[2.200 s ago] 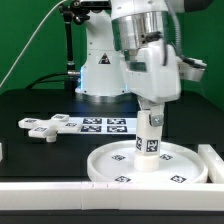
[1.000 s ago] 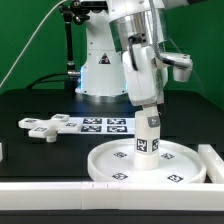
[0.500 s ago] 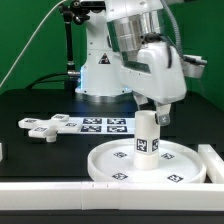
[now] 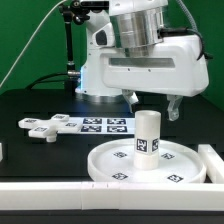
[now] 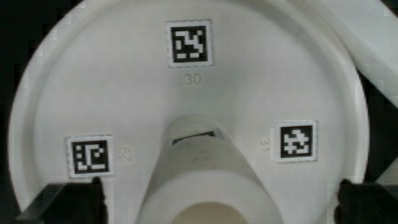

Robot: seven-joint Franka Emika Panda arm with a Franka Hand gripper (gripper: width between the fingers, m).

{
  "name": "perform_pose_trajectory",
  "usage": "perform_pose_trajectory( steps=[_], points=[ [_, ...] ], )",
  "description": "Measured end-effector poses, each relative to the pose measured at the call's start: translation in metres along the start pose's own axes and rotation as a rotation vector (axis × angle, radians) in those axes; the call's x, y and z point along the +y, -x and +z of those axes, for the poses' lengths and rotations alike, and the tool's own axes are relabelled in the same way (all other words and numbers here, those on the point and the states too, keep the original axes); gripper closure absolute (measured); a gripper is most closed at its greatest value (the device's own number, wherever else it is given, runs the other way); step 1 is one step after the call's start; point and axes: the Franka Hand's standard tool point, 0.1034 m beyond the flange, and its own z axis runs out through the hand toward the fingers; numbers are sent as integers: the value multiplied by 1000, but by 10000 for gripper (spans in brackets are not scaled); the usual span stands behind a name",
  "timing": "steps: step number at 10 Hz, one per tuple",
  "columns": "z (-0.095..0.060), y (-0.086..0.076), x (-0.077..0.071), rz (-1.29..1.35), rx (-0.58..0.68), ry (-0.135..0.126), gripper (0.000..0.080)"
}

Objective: Assemble round table

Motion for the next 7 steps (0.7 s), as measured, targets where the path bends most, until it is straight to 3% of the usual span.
perform_pose_trajectory(
  steps=[2,3,6,7],
  points=[
    [0,0,0,-152,5,10,150],
    [0,-1,0,-302,26,37,150],
    [-4,-6,-4,-633,51,83,150],
    [-6,-7,-6,-699,54,85,150]
  ],
)
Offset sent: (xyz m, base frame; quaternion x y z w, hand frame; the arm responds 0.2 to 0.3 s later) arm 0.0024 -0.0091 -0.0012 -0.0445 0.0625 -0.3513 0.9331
